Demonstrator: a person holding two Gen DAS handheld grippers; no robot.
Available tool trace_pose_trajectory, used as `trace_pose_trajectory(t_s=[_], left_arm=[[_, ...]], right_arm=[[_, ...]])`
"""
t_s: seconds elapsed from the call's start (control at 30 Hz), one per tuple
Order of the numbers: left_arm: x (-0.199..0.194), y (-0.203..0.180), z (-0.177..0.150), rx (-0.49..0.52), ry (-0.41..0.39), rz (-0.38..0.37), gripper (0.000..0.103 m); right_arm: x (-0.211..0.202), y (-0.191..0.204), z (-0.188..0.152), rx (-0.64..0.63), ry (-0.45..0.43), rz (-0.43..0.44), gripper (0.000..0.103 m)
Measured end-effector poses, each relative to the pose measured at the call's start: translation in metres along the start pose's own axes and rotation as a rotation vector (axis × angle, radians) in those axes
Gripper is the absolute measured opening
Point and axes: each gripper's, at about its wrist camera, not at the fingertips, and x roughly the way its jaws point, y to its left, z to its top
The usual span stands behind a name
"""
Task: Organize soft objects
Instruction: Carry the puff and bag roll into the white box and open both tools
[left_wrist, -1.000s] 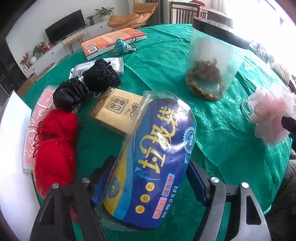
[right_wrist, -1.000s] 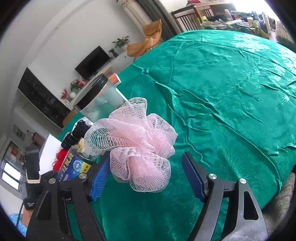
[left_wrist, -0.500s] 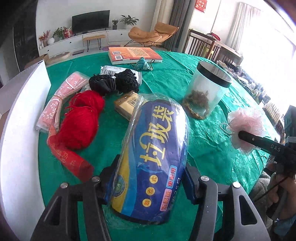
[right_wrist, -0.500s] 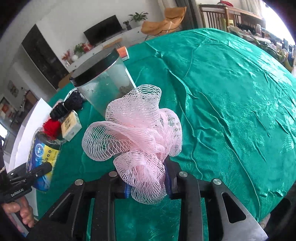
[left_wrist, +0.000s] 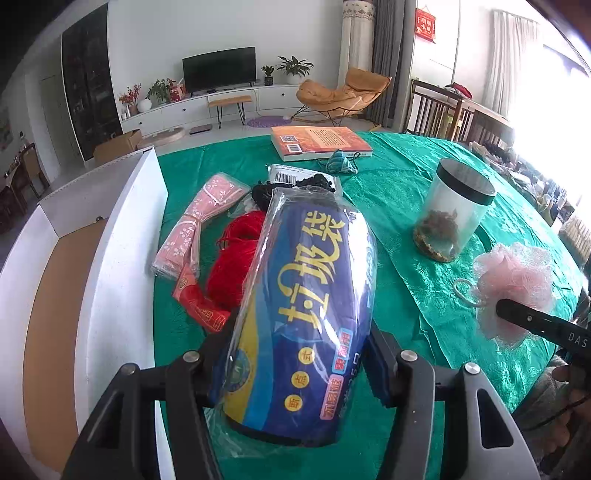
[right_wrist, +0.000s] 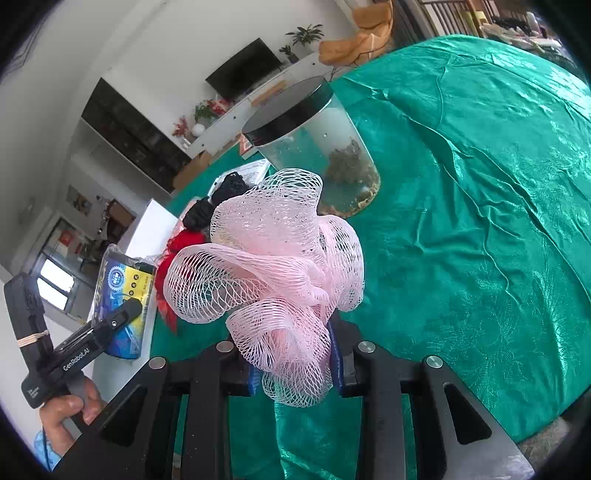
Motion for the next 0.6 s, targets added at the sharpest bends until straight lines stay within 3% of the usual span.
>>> trace_pose_trajectory(t_s=[0.17,0.4,0.5,0.6], left_arm=[[0.005,0.001,-0.003,0.028,0.001,0.051,0.058],[0.007,0.0,-0.004,0.034,0.006,0.056,0.058],[0.003,0.008,-0.002,-0.019,0.016,-0.017,0.058],[-0.015,0.032,0.004,-0.138,0.016,-0.163,0.058]], right_arm=[[0.005,0.005,-0.001,-0.011,-0.003,-0.013,0.031],[0.005,0.005,-0.005,-0.024,0.013,-0.031,0.032],[0.007,0.015,-0.007,-0.068,0.02,-0.051,0.032],[0.008,0.036,-0.008,-0.137,0.026,-0.052,0.032]])
